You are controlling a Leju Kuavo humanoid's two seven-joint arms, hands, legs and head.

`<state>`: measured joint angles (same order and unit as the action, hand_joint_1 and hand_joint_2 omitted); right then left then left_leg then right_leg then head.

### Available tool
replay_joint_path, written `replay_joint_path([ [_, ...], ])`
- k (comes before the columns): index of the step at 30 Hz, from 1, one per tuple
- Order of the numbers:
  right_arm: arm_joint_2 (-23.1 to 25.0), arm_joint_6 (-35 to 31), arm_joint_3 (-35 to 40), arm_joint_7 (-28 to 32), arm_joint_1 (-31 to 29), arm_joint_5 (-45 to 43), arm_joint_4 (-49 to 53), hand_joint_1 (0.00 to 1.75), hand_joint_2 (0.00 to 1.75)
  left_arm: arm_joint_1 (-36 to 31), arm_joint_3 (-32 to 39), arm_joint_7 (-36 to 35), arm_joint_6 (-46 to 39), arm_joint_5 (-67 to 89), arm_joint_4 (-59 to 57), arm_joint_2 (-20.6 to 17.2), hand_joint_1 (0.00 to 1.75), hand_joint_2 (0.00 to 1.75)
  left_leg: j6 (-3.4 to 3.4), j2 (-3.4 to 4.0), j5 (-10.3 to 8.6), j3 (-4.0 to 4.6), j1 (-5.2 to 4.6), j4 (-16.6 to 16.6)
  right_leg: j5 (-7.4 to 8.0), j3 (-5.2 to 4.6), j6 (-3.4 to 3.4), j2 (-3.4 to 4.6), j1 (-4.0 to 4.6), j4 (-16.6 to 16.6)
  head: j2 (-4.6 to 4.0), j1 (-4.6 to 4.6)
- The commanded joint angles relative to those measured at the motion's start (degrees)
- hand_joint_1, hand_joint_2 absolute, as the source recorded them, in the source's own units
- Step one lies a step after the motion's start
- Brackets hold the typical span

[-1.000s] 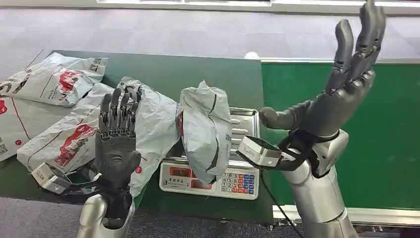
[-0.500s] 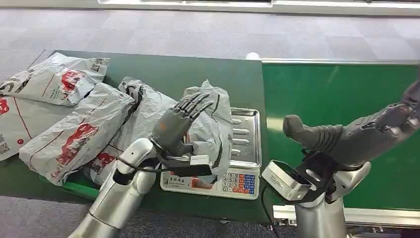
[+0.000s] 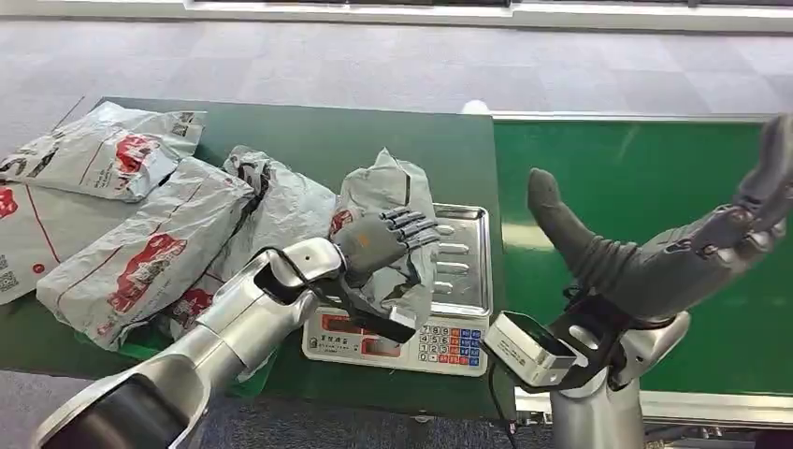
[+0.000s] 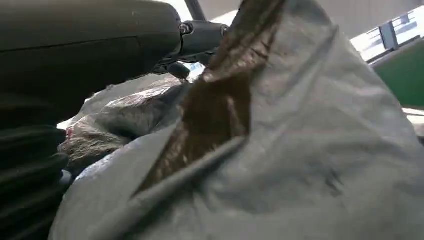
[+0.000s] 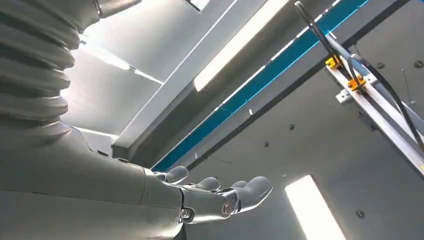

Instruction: Moved the parcel from conveyor to table for the left to box.

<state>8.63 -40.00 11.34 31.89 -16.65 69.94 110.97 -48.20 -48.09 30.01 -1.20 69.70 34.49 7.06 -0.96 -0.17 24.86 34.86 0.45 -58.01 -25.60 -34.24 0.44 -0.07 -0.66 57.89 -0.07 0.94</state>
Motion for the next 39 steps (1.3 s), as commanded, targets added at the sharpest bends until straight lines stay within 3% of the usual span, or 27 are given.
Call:
replay_joint_path([
  [1,1.03,0.00,-1.50,-1.42,-1.28,1.11,-2.06,0.00,1.75,0.07,-12.76,1.84,3.36,1.18,-10.09,-0.47,1.75,1.75,0.03,0.12,-0.02,-0.27,-0.03,0.16,0.05,0.22,-0.01,0.11,-0.02,-0.14,0.00,0.00],
  [10,0.52,0.00,-1.50,-1.45,-0.38,0.75,-0.94,0.00,1.75,-0.96,-13.61,1.53,3.04,0.24,-8.69,-0.69,1.75,1.75,0.10,-0.14,0.03,-0.65,-0.03,0.14,-0.15,0.77,0.03,-0.28,-0.03,-0.12,0.00,0.00],
  [18,0.36,0.00,-2.18,-0.97,0.63,0.53,0.34,0.00,1.75,-4.07,-12.54,-3.30,-2.74,-1.37,-3.71,-3.74,1.75,1.75,0.08,-0.10,0.02,-0.62,-0.01,0.14,-0.10,0.70,0.00,-0.24,0.00,-0.13,0.00,0.00],
  [22,0.75,0.00,-3.54,-0.73,3.04,0.83,2.46,0.00,1.75,-8.81,-7.14,-21.34,-16.54,6.69,4.76,-8.19,1.75,1.75,0.07,-0.07,-0.02,-0.40,0.04,0.07,-0.05,0.47,-0.03,-0.20,0.06,-0.09,0.00,0.00],
  [29,0.86,0.00,-3.66,-0.44,3.39,0.73,2.71,0.00,1.75,-7.51,-5.11,-20.30,-14.59,8.24,7.82,-9.10,1.75,1.75,-0.10,-0.11,-0.07,-0.15,0.02,0.02,-0.01,0.11,-0.13,-0.19,0.07,-0.01,0.00,0.00],
  [31,1.30,0.00,-4.12,-0.62,4.03,1.42,3.48,0.00,1.75,-7.23,2.13,-29.96,-19.88,12.15,10.82,-9.94,1.75,1.75,-0.09,-0.11,-0.05,-0.15,0.02,0.04,-0.02,0.14,-0.12,-0.14,0.07,-0.03,0.00,0.00],
  [32,1.19,0.00,-4.01,-0.96,4.34,1.65,3.92,0.00,1.75,-7.46,7.43,-31.03,-19.31,11.42,13.58,-11.11,1.75,1.75,-0.07,-0.09,-0.05,-0.13,0.04,0.06,-0.01,0.13,-0.13,-0.12,0.09,-0.08,0.00,0.00],
  [35,0.94,0.00,-3.47,-3.03,5.36,3.43,5.24,0.00,1.75,-6.99,25.42,-27.82,-15.75,9.13,17.79,-13.44,1.75,1.75,-0.11,0.15,0.01,0.11,0.05,-0.10,0.00,-0.21,-0.15,0.17,0.09,0.13,0.00,0.00],
  [37,1.16,0.00,-3.43,-3.32,6.53,4.11,5.99,0.00,1.75,-6.30,34.06,-26.12,-15.23,10.07,16.97,-13.88,1.75,1.75,-0.13,0.15,-0.05,0.25,0.05,-0.05,0.04,-0.37,-0.15,0.20,0.10,0.09,0.00,0.00],
  [39,1.50,0.00,-3.50,-3.10,7.11,4.42,6.25,0.00,1.75,-6.12,38.18,-26.40,-14.41,11.94,15.81,-13.87,1.75,1.75,-0.15,0.39,-0.01,0.15,0.03,0.01,0.03,-0.38,-0.17,0.42,0.08,0.08,0.00,0.00],
])
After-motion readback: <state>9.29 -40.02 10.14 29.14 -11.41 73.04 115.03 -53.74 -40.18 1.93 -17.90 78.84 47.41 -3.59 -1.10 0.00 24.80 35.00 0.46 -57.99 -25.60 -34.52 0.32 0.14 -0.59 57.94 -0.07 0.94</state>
